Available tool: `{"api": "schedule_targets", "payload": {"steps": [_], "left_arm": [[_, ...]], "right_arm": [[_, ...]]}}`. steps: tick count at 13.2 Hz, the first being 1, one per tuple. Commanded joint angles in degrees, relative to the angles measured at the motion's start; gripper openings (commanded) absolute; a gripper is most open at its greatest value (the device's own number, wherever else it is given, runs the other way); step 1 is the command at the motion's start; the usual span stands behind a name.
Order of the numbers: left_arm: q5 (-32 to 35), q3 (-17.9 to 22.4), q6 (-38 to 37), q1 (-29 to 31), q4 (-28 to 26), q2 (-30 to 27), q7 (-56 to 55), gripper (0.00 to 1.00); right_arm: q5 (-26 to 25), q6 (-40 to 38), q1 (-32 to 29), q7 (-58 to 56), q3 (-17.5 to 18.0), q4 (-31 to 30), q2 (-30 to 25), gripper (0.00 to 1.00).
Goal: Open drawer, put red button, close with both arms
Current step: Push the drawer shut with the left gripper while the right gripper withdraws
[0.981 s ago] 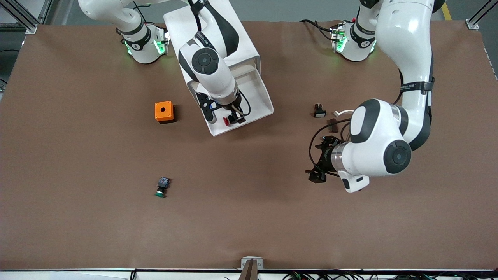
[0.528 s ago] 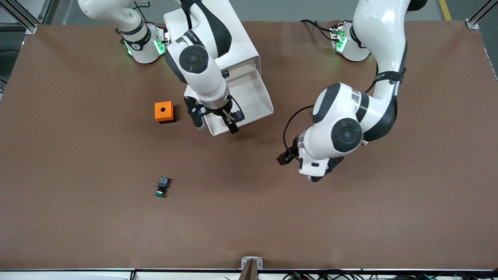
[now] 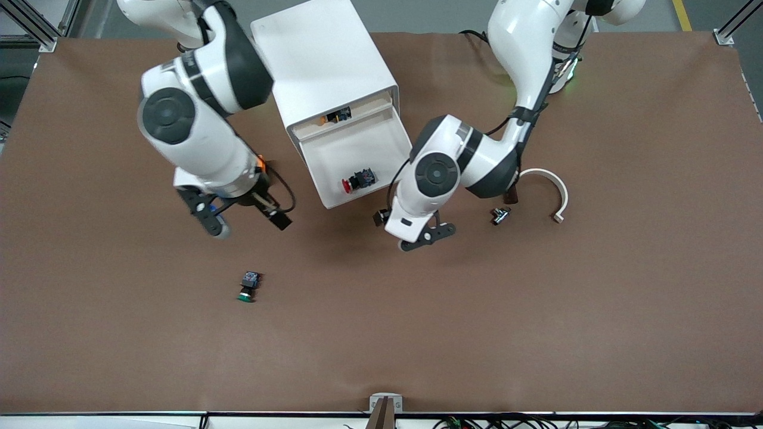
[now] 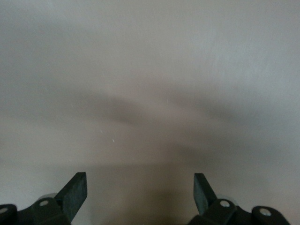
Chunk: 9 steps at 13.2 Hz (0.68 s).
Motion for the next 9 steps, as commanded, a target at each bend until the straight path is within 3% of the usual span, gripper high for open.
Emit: {"api": "schedule_targets", "payload": {"steps": [1,4,9], "left_arm": [[0.80,-0.14,0.09,-2.14,-0.57,0.54,-0.48,1.00],[0.45,-2.50,-5.25,-3.73,-0.66,0.36,-7.75,1.00],[0.27,-9.88,-10.73,-3.73,-0.92,0.36,-14.35,1.00]], "right_arm": [[-0.18,-1.51,-5.24,-9.07,1.04,0.00,-2.03,1.00],[-0.18,-4.31,-10.43,-20.22,0.96,0.17,-3.87,1.00],[-0.52,-6.86,-21.06,-46.21,0.95,0.17,-6.95,1.00]]}}
